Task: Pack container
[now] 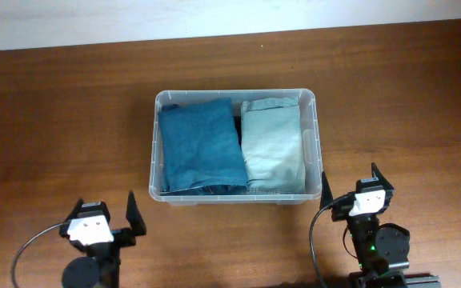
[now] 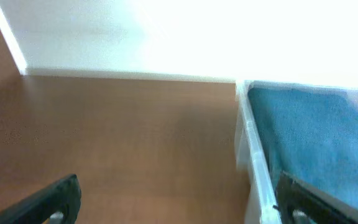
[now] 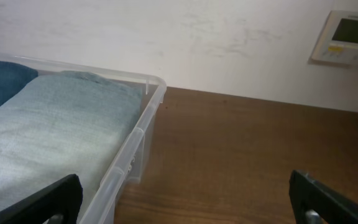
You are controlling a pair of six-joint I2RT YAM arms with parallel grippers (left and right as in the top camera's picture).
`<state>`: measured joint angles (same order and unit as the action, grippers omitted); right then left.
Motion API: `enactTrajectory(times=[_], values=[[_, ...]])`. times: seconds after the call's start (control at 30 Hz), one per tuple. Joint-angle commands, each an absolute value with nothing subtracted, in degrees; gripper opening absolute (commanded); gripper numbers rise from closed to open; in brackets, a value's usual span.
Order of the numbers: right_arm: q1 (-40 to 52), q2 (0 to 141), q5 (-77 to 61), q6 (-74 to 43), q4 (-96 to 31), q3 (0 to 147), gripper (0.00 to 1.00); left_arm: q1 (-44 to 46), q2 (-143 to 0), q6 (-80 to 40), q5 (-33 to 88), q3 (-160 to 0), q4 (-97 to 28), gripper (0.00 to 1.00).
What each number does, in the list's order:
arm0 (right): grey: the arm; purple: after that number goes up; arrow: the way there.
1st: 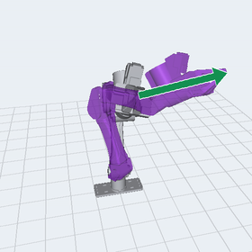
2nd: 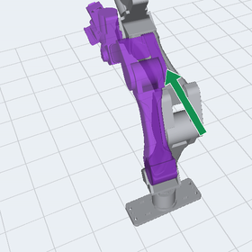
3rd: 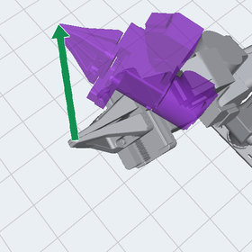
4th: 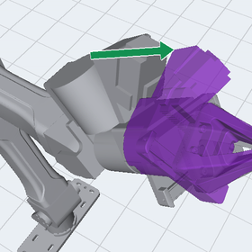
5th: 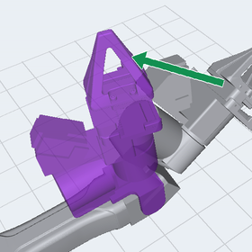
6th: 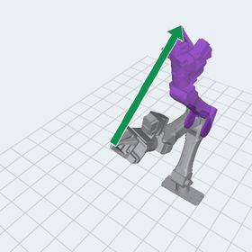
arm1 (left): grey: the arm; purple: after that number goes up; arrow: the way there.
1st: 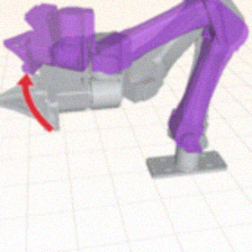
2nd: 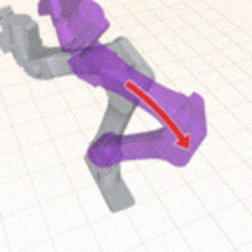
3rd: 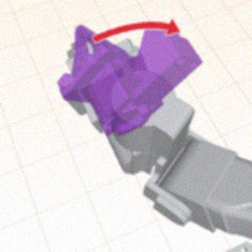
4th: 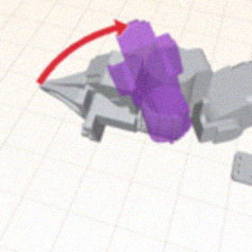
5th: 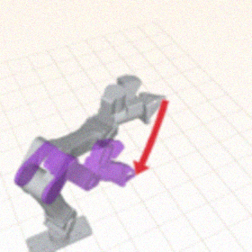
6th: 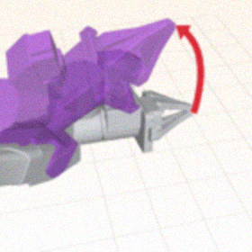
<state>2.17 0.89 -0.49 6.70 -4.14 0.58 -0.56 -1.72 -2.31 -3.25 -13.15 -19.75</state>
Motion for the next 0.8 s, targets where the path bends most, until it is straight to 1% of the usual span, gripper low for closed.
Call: enactTrajectory(times=[0.0,0.07,0.13,0.23,0.77], values=[[1.8,0.5,-1.0,7.1,-4.5,0.3,0.98,1.2,-0.3,3.8,-2.8,-7.0,-8.9,0.99],[1.8,0.5,-1.0,7.1,-4.5,0.3,0.99,2.7,-0.3,9.7,-2.8,-3.7,-2.0,0.99],[1.8,0.5,-1.0,7.1,-4.5,0.3,0.98,3.8,-0.3,12.1,-2.8,-1.4,1.0,0.99],[1.8,0.5,-1.0,7.1,-4.5,0.3,0.98,4.4,-0.3,10.9,0.7,-0.5,-4.5,0.99],[1.8,0.5,-1.0,7.1,-4.5,0.3,0.99,4.3,-0.3,10.8,0.8,-0.5,-4.7,0.99]])
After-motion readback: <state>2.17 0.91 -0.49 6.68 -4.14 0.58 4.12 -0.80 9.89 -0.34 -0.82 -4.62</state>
